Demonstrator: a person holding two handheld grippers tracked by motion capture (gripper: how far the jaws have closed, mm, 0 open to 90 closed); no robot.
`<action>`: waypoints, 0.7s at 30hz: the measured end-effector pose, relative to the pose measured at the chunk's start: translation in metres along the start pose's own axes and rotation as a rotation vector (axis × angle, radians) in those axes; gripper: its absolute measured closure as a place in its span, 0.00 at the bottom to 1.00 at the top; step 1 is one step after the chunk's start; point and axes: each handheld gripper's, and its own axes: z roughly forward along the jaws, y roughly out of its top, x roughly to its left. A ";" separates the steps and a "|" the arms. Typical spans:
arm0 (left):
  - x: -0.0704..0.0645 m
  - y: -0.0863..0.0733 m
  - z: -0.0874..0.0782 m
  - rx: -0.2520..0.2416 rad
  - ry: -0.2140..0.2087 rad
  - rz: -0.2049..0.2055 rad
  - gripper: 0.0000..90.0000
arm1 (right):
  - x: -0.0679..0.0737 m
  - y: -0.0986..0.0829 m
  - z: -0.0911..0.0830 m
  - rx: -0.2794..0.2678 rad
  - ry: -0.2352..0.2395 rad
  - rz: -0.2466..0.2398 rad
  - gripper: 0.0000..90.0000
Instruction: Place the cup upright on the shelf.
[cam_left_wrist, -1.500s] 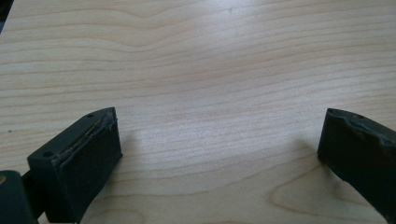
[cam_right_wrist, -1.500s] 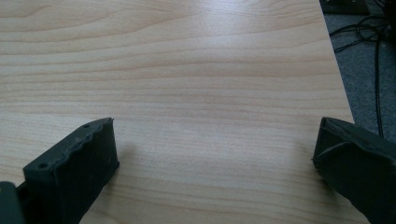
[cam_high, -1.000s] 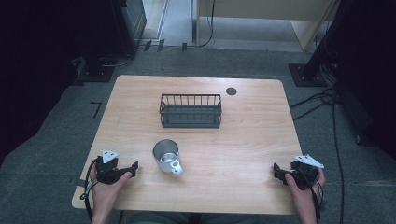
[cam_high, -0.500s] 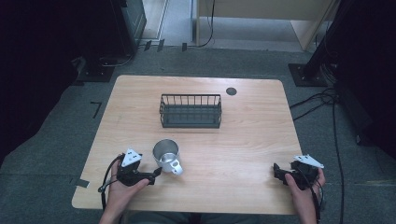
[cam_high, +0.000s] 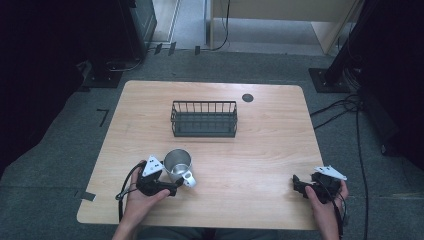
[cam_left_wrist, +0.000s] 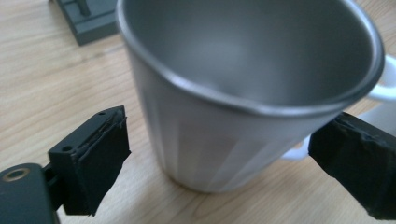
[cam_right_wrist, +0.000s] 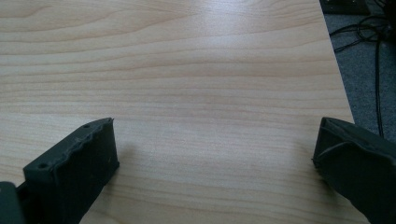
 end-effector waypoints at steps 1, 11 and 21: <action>-0.001 0.001 0.001 -0.003 -0.001 0.000 0.07 | 0.000 0.000 0.000 0.000 0.001 0.000 0.00; -0.010 0.003 0.011 -0.027 0.047 0.004 0.09 | 0.000 0.000 0.000 -0.001 0.002 0.000 0.00; -0.046 0.008 0.017 -0.012 0.217 -0.087 0.10 | 0.000 0.000 0.000 -0.001 0.003 0.000 0.00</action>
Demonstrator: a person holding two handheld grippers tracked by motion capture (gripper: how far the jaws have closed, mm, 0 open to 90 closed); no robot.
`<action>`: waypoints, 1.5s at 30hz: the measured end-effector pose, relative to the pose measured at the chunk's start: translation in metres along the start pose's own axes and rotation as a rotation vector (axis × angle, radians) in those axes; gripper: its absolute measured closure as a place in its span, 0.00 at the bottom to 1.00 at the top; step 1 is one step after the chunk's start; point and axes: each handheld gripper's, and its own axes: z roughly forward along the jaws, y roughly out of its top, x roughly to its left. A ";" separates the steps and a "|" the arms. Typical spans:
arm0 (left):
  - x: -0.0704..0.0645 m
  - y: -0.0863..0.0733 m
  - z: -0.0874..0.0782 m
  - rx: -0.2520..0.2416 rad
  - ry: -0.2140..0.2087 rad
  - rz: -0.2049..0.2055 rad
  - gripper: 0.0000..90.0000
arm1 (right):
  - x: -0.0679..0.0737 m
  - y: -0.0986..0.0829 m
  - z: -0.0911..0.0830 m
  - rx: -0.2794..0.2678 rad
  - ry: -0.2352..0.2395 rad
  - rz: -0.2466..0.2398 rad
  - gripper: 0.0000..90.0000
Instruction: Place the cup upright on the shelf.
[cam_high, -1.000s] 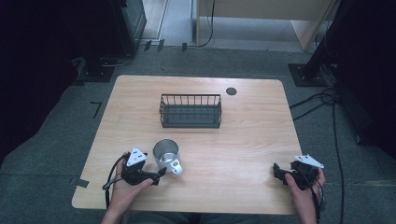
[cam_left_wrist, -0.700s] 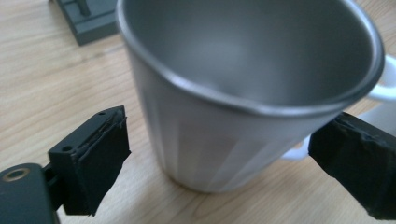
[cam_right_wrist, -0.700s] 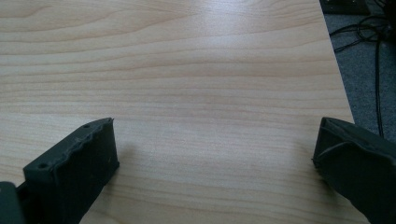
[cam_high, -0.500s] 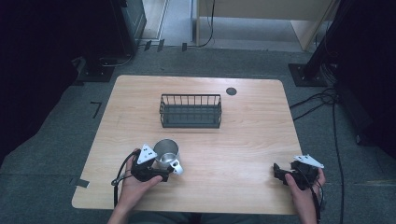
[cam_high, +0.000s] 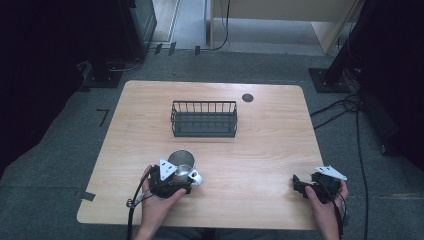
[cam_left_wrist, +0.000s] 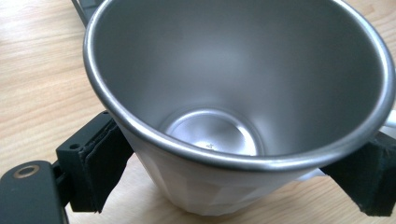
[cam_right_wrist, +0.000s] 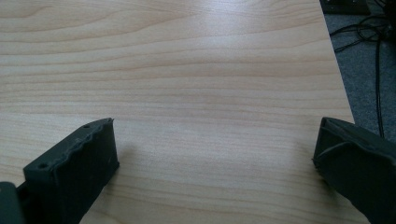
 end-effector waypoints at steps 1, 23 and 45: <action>-0.005 0.000 0.000 0.004 0.009 -0.011 0.10 | 0.000 0.000 0.000 0.000 0.000 0.000 0.00; -0.001 0.010 0.018 -0.023 -0.177 0.107 0.08 | 0.000 0.000 0.000 0.000 0.000 0.000 0.00; 0.007 0.042 0.016 -0.082 -0.041 -0.025 0.09 | 0.000 0.000 0.000 -0.001 0.002 0.001 0.00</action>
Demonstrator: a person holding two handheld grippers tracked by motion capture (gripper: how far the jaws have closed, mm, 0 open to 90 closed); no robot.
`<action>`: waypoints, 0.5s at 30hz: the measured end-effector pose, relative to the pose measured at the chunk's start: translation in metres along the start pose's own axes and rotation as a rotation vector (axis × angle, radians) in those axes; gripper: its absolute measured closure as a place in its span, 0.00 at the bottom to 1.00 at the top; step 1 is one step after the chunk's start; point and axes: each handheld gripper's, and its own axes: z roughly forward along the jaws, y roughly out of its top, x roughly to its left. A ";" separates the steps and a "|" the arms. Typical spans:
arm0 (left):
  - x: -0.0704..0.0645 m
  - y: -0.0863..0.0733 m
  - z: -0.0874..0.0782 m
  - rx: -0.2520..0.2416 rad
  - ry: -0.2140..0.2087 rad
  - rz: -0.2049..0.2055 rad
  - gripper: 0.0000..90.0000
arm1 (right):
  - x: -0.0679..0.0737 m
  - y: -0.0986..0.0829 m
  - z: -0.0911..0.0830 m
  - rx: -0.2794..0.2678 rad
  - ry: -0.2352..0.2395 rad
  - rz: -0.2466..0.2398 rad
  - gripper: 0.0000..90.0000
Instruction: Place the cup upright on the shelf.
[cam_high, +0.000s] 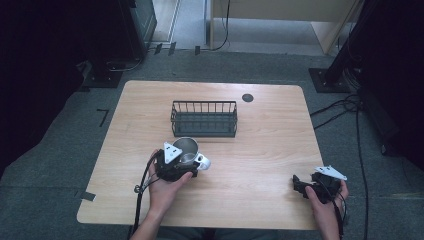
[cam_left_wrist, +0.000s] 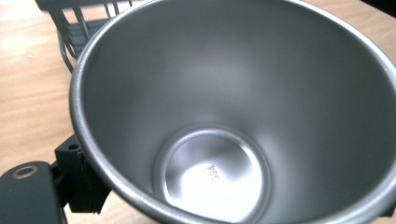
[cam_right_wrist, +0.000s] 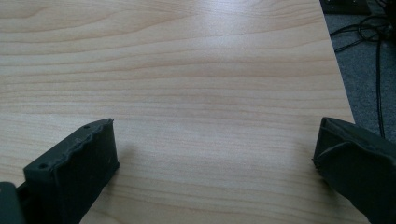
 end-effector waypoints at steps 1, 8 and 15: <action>0.002 0.007 0.001 -0.006 0.006 -0.004 0.09 | 0.000 0.000 0.000 0.000 0.000 0.001 0.00; 0.011 0.030 0.001 -0.021 0.016 -0.026 0.09 | 0.000 0.000 0.000 0.001 0.007 -0.004 0.00; 0.022 0.060 0.001 -0.048 0.037 -0.041 0.09 | 0.001 0.000 0.000 0.001 0.008 -0.005 0.00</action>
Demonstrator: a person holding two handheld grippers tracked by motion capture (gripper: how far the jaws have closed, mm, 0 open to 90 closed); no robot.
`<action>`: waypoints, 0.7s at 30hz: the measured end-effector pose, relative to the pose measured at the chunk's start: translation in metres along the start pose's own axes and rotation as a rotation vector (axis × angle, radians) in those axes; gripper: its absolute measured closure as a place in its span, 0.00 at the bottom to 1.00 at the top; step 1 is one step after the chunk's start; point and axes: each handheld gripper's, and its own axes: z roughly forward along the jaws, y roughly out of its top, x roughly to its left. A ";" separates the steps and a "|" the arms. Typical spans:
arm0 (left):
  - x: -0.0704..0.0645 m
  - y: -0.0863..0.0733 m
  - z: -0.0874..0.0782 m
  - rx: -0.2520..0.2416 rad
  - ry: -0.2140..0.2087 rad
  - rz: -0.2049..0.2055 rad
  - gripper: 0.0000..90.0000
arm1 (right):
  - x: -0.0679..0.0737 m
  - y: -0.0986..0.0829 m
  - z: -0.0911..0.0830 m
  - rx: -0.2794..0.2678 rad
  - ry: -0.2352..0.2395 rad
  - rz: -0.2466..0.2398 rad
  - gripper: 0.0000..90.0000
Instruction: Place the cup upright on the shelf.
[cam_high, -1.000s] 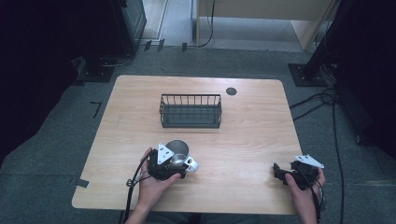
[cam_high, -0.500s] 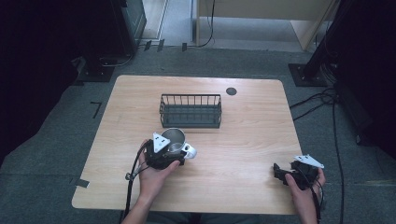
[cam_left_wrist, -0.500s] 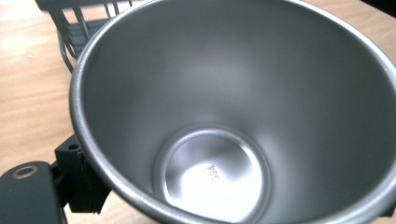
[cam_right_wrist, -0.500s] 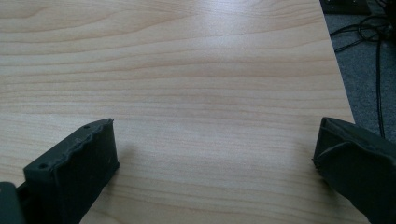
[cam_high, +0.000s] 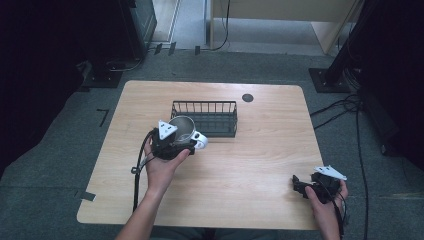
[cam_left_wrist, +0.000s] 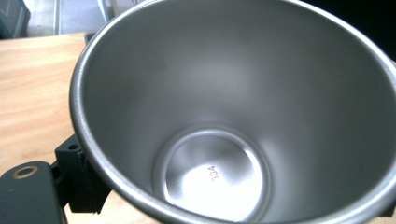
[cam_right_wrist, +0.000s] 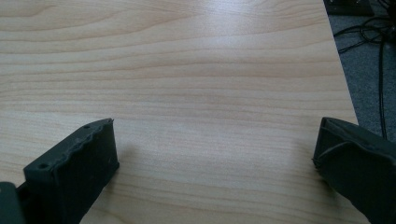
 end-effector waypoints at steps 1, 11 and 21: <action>0.000 0.000 0.000 0.000 0.000 0.000 0.09 | 0.000 0.000 0.000 0.000 0.000 0.000 0.00; 0.011 0.028 0.006 -0.022 0.024 -0.009 0.09 | 0.000 0.000 0.000 0.000 0.000 -0.001 0.00; 0.017 0.053 0.015 -0.046 0.043 -0.028 0.09 | 0.000 0.000 0.000 0.000 0.001 -0.002 0.00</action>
